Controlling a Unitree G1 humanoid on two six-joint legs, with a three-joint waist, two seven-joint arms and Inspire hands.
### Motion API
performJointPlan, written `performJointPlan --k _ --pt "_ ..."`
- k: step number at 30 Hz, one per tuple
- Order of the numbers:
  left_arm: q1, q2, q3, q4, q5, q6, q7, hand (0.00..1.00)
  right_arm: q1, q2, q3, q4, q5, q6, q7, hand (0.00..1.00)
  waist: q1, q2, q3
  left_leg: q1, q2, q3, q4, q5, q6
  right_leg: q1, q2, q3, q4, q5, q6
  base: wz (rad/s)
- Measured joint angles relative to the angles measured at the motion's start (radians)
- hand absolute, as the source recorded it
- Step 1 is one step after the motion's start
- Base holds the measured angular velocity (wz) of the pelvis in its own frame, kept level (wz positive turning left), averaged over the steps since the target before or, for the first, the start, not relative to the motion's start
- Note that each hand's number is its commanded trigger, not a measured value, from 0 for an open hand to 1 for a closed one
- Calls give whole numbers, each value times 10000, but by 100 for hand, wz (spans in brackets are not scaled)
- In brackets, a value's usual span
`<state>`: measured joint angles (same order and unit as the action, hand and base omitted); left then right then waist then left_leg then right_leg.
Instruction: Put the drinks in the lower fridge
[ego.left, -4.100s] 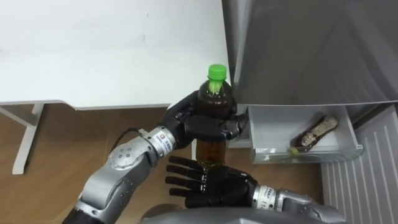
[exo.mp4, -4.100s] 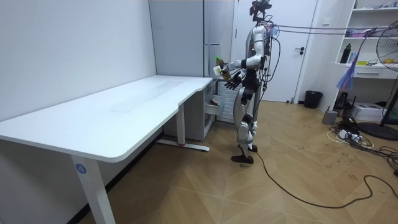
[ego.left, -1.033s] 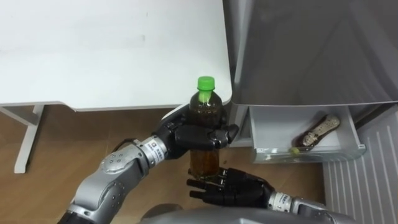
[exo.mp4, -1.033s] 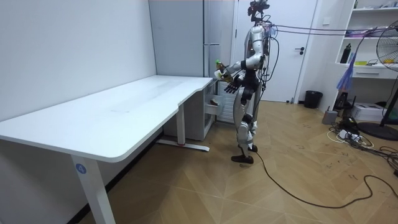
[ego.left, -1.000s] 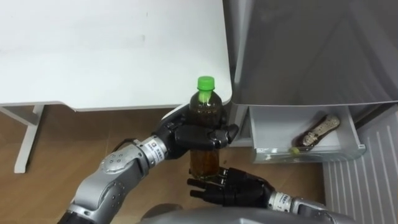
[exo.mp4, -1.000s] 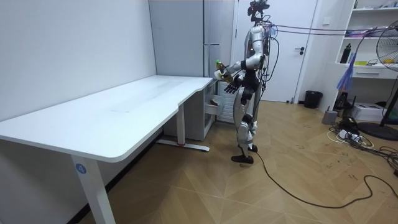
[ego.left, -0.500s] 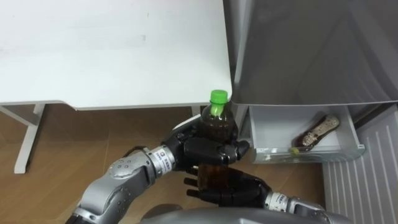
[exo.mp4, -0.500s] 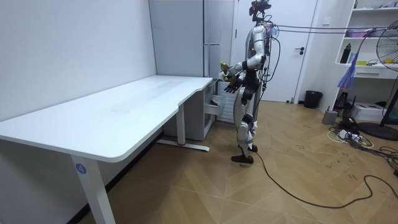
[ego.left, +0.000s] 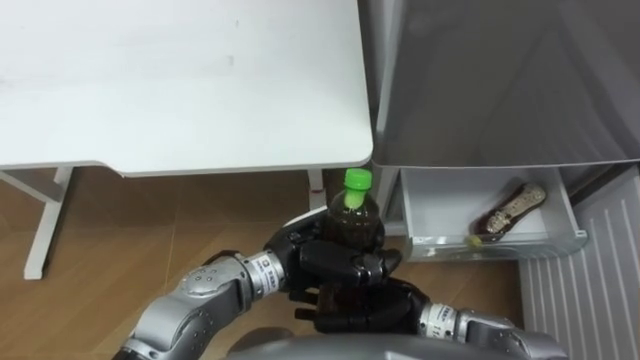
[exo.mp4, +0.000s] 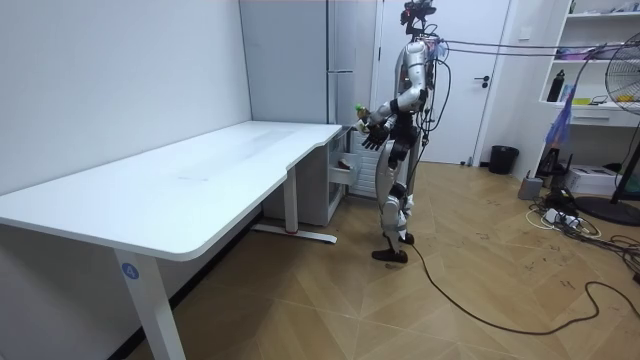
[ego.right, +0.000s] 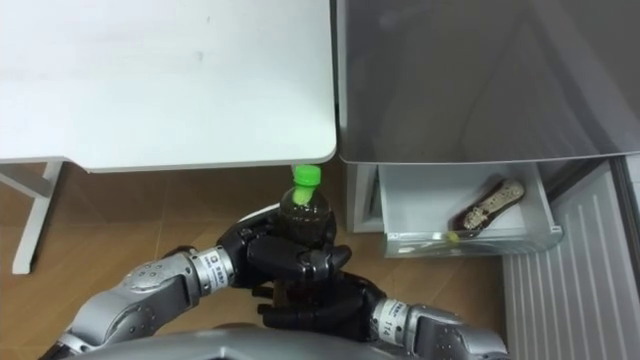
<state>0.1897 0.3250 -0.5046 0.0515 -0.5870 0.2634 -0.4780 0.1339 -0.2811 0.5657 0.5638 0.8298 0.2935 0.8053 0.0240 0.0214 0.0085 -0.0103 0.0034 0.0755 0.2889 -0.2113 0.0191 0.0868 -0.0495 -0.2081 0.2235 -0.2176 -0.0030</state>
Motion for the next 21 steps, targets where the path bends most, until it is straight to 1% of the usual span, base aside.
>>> performJointPlan --k 1,7,12,14,21 --pt "-1 29 2 0 0 0 0 100 -38 1 42 0 -17 -2 -35 100 -4 -3 2 0 -4 4 -4 0 0 4 -4 10 6 0 0 0" --pt "-1 70 15 3 0 -1 -1 100 -91 -4 130 -1 -21 -10 -41 100 11 -45 27 4 -4 13 10 -1 3 6 -5 38 38 -1 2 0" --pt "-2 160 59 58 1 1 0 100 -195 -17 430 0 -72 -195 -153 100 -50 -57 32 8 -4 13 -4 -1 3 -16 0 35 -12 -1 1 0" --pt "0 195 102 80 -103 5 0 100 -205 -20 562 -1 -96 -436 -145 100 -76 -59 33 2 -8 13 -14 -1 4 -16 1 33 -15 0 1 0" --pt "-1 181 159 85 -364 4 64 100 -277 -26 705 0 -119 -746 -172 100 -196 -66 26 13 -14 22 -67 1 5 -11 0 41 -4 -1 2 0"
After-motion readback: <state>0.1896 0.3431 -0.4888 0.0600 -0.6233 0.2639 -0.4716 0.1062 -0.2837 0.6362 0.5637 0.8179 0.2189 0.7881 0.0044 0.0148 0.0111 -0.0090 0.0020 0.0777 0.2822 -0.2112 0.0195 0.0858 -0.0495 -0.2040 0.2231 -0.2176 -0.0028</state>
